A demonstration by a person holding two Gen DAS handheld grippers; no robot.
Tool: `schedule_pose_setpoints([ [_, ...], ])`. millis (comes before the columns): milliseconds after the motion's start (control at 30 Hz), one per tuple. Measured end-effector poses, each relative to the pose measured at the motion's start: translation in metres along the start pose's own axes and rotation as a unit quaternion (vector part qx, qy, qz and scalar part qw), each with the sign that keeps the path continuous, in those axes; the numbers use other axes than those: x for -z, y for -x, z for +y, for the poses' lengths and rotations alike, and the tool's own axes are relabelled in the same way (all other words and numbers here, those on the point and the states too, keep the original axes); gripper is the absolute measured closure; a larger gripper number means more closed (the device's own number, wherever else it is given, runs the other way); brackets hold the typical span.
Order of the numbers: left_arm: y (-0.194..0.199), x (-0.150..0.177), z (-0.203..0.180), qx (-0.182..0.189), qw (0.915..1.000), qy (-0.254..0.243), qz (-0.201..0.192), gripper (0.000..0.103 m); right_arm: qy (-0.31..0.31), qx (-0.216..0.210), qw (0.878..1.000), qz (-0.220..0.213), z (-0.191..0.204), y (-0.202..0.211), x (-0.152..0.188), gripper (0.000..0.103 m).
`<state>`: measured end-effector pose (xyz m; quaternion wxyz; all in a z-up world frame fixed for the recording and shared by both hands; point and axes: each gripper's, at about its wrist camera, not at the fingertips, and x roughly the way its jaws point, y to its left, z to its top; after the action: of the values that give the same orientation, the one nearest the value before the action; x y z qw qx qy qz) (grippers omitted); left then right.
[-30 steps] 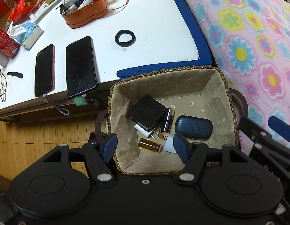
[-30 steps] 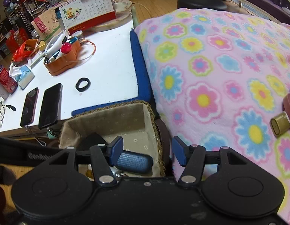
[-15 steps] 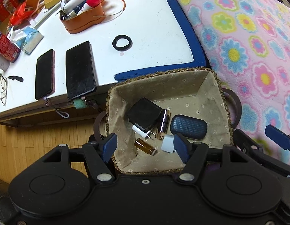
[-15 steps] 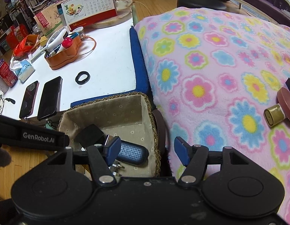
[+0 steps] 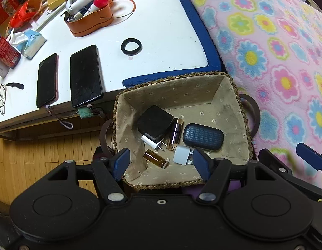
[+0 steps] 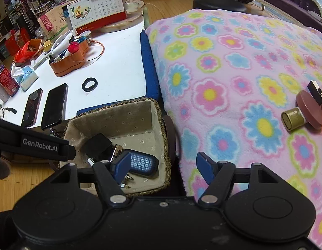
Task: Organize rigid objects
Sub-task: 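Move both open tools back over the items on the blanket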
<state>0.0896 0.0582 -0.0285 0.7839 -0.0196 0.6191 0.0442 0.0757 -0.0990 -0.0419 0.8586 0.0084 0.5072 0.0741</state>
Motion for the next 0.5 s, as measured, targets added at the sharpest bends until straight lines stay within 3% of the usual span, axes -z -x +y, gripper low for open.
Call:
schedule_pose_setpoints([
  [500,0.005,0.006,-0.010,-0.001,0.9994,-0.024,-0.026,0.038,-0.016,0.023,1.000,-0.001,-0.019,0.005,0.015,0.028],
])
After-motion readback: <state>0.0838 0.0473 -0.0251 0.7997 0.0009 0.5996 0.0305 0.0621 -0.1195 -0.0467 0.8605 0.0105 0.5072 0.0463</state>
